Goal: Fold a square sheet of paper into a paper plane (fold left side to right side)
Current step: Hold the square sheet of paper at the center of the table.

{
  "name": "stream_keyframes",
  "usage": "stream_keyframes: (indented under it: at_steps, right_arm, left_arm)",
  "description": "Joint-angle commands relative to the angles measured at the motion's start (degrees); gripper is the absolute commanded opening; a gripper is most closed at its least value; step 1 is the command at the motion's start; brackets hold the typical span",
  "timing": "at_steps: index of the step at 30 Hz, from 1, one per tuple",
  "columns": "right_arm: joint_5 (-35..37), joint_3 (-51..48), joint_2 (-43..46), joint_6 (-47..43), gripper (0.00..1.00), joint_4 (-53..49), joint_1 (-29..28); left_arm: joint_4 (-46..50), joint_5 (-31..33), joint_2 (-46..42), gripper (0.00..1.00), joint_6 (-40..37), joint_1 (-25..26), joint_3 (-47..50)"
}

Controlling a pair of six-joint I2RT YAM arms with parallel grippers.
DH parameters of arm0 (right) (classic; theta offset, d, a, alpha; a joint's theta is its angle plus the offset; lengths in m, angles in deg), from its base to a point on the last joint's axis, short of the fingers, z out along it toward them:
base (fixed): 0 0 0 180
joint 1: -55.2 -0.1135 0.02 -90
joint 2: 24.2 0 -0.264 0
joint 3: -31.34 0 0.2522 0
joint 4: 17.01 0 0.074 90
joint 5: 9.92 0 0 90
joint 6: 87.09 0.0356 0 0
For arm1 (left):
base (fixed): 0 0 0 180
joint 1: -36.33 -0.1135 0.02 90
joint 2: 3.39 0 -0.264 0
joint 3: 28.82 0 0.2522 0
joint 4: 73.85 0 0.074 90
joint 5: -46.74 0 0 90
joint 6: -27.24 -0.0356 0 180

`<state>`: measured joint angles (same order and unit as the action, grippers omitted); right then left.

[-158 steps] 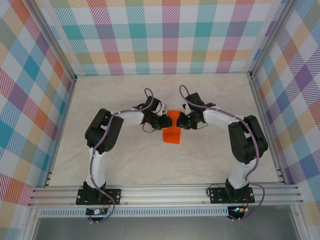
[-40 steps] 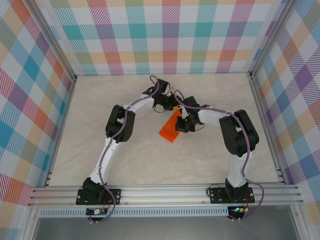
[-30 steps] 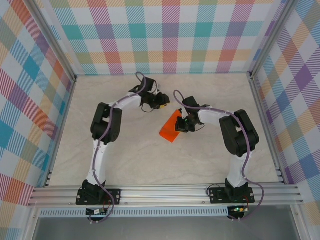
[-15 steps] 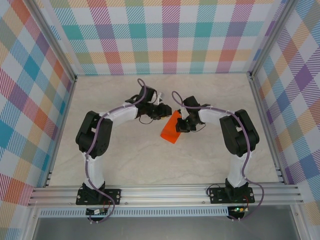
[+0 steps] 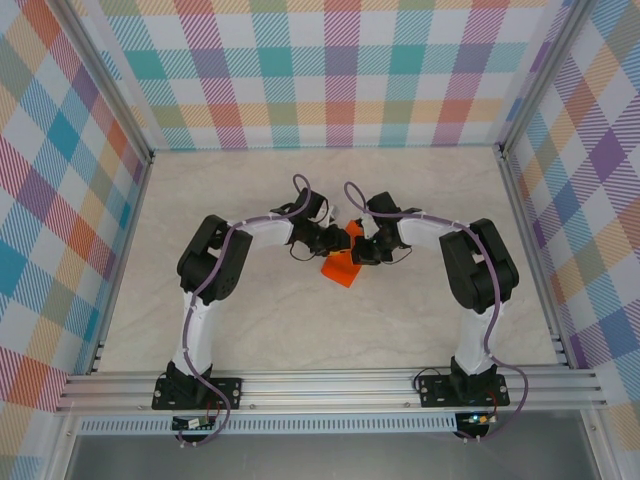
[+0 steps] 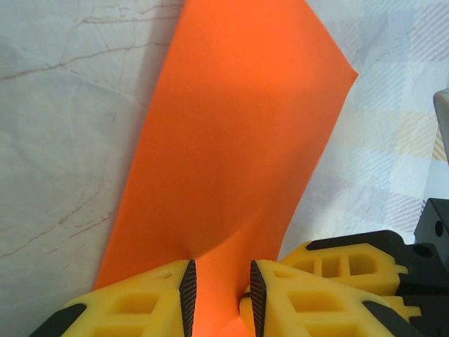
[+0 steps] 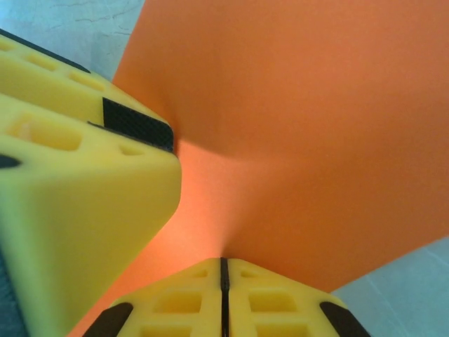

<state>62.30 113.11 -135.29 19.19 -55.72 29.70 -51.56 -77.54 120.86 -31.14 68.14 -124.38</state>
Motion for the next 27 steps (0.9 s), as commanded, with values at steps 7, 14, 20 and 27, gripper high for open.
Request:
stream_keyframes:
  at_steps: [7,14,20,27]
  right_arm:
    - [-6.81,-5.42,11.75,6.8,0.1,3.92,6.99]
    - [-9.41,0.99,7.38,11.09,0.09,6.72,9.15]
    - [-8.65,6.34,-0.26,13.35,0.09,6.95,7.5]
    - [-6.6,8.63,-6.95,14.41,0.09,5.76,6.78]
  left_arm:
    - [0.34,2.08,0.65,0.29,-1.99,0.82,2.35]
    - [0.34,2.77,0.46,0.28,-2.08,1.32,2.51]
    - [0.47,3.02,0.29,0.28,-2.18,1.5,2.47]
    - [1.04,2.88,-0.49,0.28,-2.61,1.59,2.36]
